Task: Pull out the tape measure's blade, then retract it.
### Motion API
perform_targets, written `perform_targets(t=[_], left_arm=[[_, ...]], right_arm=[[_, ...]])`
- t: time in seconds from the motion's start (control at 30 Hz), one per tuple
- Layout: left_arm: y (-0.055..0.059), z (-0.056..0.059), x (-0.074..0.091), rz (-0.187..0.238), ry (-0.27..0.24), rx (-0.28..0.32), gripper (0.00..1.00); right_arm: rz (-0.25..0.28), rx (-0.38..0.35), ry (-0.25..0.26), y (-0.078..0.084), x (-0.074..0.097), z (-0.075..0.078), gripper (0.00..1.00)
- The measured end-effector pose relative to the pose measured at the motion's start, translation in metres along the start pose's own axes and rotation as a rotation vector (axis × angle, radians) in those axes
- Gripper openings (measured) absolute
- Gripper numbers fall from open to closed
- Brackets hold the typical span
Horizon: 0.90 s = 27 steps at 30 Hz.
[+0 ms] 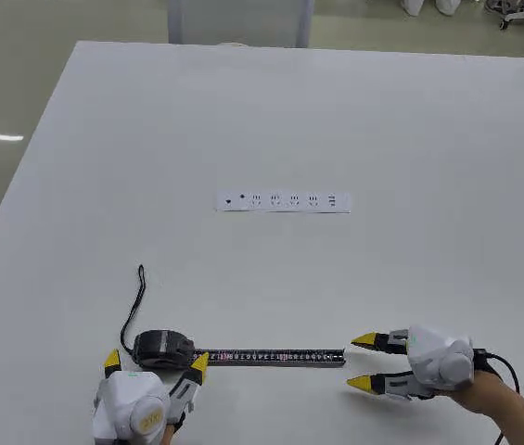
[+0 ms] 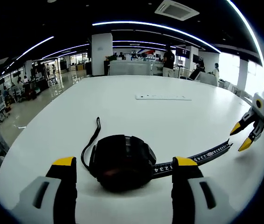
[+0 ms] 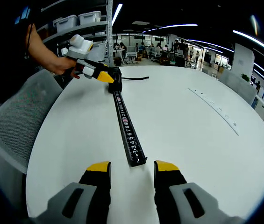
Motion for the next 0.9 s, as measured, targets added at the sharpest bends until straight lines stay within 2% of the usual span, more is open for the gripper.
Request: perform_targets(t=[0.07,0.17,0.2,0.27,0.57,0.77,0.9], left_arm=[[-0.002,0.0,-0.001,0.022,-0.002,0.016,0.79],[-0.004,-0.001,-0.002,0.028,-0.01,0.02,0.79],[-0.002,-0.002,-0.005,0.015,-0.01,0.025,0.79],[-0.001,-0.004,-0.005,0.017,-0.017,0.051,0.77],[-0.001,-0.005,-0.008,0.018,-0.019,0.066,0.71],[-0.002,-0.003,-0.009,0.022,-0.015,0.071,0.69],[-0.002,-0.004,-0.009,0.023,-0.018,0.068,0.68]], right_arm=[[-0.003,0.007,-0.007,0.002,-0.003,0.002,0.34],[-0.007,0.018,-0.014,0.001,-0.005,0.005,0.29],[-0.007,0.017,-0.02,0.0,-0.007,0.006,0.3],[-0.012,0.02,-0.028,0.001,-0.01,0.007,0.29],[-0.03,0.026,-0.064,0.005,-0.021,0.014,0.22],[-0.038,0.034,-0.091,0.008,-0.025,0.011,0.15],[-0.039,0.052,-0.102,0.007,-0.026,0.012,0.14]])
Point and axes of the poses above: the centre of the closed fingertips' face, and the gripper's own axes: x roughly backward along the fingers, z roughly to its right, y roughly out of its underside, the point moved 3 cm from there along x, roughly backward along the fingers, and after that the axes turned 12 degrees about -x, right-handed, at the moved point
